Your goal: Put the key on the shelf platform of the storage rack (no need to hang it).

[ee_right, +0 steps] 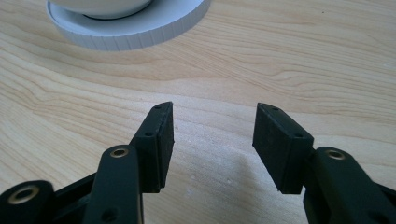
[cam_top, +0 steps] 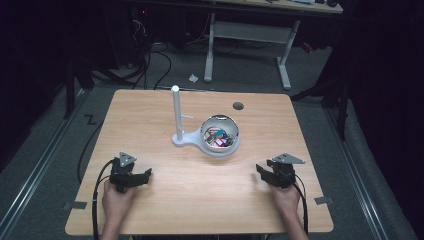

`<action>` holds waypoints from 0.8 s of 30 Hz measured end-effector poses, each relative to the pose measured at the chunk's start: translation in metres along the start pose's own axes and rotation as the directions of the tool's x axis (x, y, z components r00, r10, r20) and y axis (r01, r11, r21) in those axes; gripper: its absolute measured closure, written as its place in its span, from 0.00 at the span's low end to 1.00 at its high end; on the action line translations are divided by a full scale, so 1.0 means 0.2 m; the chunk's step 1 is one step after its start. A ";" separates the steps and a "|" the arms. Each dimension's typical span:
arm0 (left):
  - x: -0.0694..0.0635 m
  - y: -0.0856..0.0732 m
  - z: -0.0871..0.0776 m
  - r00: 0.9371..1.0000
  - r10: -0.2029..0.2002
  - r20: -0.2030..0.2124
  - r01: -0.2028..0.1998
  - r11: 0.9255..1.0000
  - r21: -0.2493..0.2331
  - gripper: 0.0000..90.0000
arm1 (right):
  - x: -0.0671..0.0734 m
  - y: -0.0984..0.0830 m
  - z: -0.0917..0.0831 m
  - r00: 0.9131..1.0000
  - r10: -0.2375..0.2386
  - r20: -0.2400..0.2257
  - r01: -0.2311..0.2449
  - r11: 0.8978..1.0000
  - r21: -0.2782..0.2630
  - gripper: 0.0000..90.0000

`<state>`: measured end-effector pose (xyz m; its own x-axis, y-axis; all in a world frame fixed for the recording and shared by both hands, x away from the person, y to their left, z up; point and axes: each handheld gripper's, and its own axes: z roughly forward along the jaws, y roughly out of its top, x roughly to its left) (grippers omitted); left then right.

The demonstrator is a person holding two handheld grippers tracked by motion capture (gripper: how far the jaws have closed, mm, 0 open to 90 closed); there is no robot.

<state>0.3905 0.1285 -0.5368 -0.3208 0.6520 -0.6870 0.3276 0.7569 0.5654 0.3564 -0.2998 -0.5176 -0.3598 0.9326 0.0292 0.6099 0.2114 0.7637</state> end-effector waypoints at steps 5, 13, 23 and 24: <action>0.00 0.00 0.00 1.000 -0.009 -0.004 0.009 1.000 -0.002 0.20 | 0.02 0.00 0.03 1.000 -0.019 0.010 0.019 1.000 0.016 0.54; 0.00 0.00 0.00 1.000 -0.013 -0.006 0.013 1.000 -0.003 0.20 | 0.01 -0.02 0.05 0.999 -0.026 0.036 0.025 0.999 0.038 0.53; 0.00 0.00 0.00 1.000 -0.008 -0.004 0.008 1.000 -0.002 0.20 | 0.00 -0.04 0.05 0.999 -0.026 0.043 0.024 0.998 0.052 0.47; 0.00 0.00 0.00 1.000 -0.009 -0.004 0.009 1.000 -0.002 0.20 | 0.00 -0.04 0.06 0.999 -0.026 0.044 0.023 0.998 0.053 0.45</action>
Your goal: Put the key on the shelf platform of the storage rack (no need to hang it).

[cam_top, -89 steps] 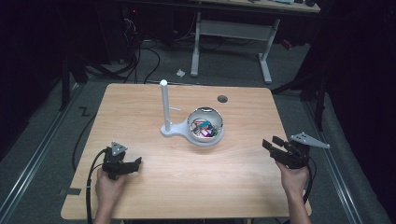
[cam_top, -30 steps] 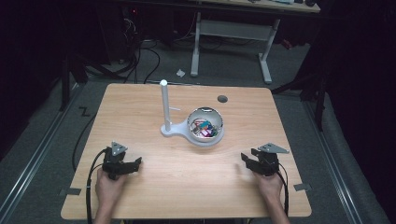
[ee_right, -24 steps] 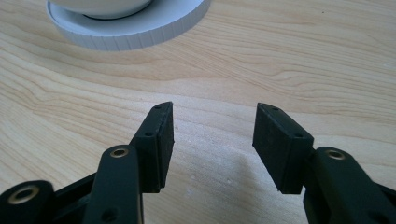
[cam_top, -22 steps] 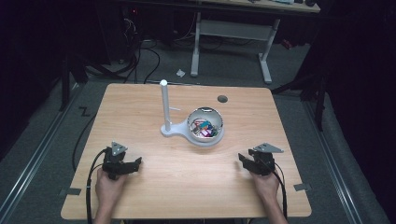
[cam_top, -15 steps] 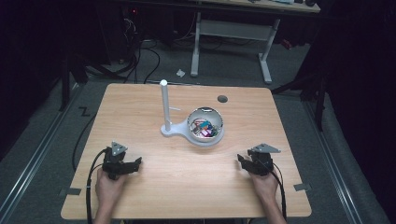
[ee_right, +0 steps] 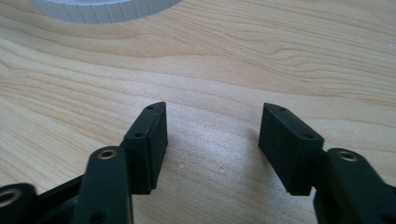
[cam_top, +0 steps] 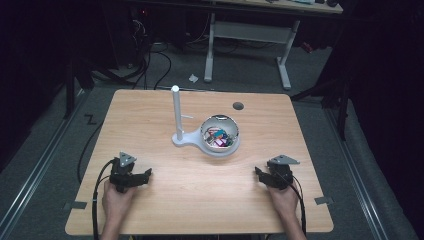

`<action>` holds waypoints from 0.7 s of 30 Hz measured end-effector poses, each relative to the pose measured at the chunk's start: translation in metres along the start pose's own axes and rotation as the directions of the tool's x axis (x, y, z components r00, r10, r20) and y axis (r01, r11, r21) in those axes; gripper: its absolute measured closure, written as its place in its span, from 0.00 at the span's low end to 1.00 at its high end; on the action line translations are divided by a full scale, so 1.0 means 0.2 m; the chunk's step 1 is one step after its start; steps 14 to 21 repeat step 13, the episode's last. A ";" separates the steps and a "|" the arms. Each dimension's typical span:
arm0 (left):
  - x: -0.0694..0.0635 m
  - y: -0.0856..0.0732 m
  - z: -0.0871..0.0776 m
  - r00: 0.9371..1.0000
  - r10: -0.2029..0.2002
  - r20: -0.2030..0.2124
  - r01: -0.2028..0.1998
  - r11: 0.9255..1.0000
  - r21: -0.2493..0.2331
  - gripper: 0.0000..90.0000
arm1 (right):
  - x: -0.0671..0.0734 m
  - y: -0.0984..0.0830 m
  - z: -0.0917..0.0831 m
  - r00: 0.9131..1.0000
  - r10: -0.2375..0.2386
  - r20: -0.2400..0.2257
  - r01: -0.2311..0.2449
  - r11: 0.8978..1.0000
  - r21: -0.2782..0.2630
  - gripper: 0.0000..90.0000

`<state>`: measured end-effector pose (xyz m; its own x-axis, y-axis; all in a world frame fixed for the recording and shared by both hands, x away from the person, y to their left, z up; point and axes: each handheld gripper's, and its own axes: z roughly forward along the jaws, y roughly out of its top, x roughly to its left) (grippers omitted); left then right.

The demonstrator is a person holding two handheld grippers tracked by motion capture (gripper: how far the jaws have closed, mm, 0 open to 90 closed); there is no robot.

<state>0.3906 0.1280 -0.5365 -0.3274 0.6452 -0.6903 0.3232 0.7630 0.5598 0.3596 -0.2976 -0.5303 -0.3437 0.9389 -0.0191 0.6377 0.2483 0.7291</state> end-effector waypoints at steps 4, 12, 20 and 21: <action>0.00 0.00 0.00 1.000 0.000 0.000 0.000 1.000 0.000 0.20 | 0.00 0.00 0.00 1.000 -0.001 -0.001 0.001 1.000 0.001 0.44; 0.00 0.00 0.00 1.000 -0.001 0.000 0.001 1.000 0.000 0.20 | 0.00 0.00 0.00 1.000 -0.001 -0.002 0.001 1.000 0.002 0.44; 0.00 0.00 0.00 1.000 -0.001 0.000 0.001 1.000 0.000 0.20 | 0.00 0.00 0.00 1.000 -0.001 -0.002 0.001 1.000 0.002 0.44; 0.00 0.00 0.00 1.000 -0.001 0.000 0.001 1.000 0.000 0.20 | 0.00 0.00 0.00 1.000 -0.001 -0.002 0.001 1.000 0.002 0.44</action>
